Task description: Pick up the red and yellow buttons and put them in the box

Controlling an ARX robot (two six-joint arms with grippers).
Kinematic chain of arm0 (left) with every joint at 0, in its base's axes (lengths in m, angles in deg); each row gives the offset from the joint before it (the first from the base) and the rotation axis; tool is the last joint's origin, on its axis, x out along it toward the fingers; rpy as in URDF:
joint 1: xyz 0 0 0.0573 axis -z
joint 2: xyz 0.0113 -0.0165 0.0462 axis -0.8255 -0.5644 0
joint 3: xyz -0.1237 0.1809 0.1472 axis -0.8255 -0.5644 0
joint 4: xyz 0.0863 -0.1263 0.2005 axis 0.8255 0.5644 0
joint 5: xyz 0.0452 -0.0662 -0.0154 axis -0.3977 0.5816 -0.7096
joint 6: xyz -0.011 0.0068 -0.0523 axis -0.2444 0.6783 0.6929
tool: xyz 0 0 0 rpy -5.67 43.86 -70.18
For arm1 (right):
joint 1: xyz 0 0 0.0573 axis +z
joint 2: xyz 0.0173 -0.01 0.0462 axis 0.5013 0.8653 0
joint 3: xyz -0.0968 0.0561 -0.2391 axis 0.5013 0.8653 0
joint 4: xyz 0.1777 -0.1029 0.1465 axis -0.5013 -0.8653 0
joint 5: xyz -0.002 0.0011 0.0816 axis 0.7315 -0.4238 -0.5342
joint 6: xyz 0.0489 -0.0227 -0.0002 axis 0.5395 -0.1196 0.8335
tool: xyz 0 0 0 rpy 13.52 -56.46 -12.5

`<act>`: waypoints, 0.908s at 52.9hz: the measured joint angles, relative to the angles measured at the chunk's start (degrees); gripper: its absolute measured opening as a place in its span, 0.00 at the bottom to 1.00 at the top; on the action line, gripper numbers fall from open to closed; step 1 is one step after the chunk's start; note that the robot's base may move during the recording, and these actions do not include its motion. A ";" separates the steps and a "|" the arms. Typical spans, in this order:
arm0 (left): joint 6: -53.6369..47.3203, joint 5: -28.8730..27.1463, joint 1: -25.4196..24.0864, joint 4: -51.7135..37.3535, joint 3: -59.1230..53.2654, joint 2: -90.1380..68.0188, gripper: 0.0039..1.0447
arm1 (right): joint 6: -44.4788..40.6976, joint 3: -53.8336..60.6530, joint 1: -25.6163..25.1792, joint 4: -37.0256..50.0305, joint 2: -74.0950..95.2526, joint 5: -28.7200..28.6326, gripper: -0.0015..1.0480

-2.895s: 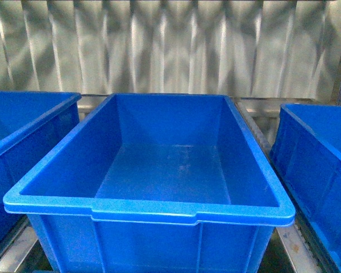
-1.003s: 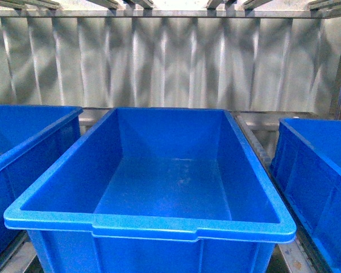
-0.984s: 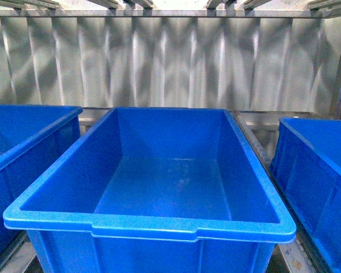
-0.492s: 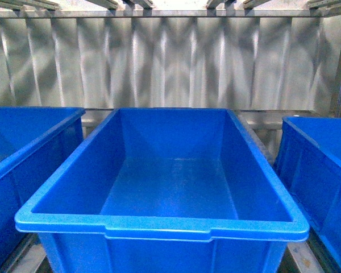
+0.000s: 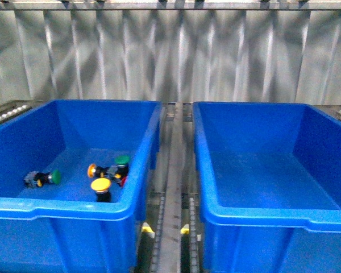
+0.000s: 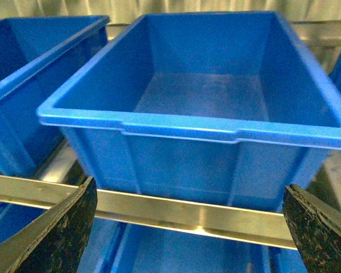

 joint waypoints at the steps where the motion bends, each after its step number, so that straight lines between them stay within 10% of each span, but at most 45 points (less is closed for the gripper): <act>1: 0.00 0.02 0.00 0.00 0.00 0.00 0.93 | -0.02 0.00 0.00 -0.02 -0.02 -0.07 0.94; 48: 8.74 0.61 -0.98 -0.72 6.12 -15.45 0.93 | -0.02 0.00 0.00 -0.02 -0.04 -0.15 0.94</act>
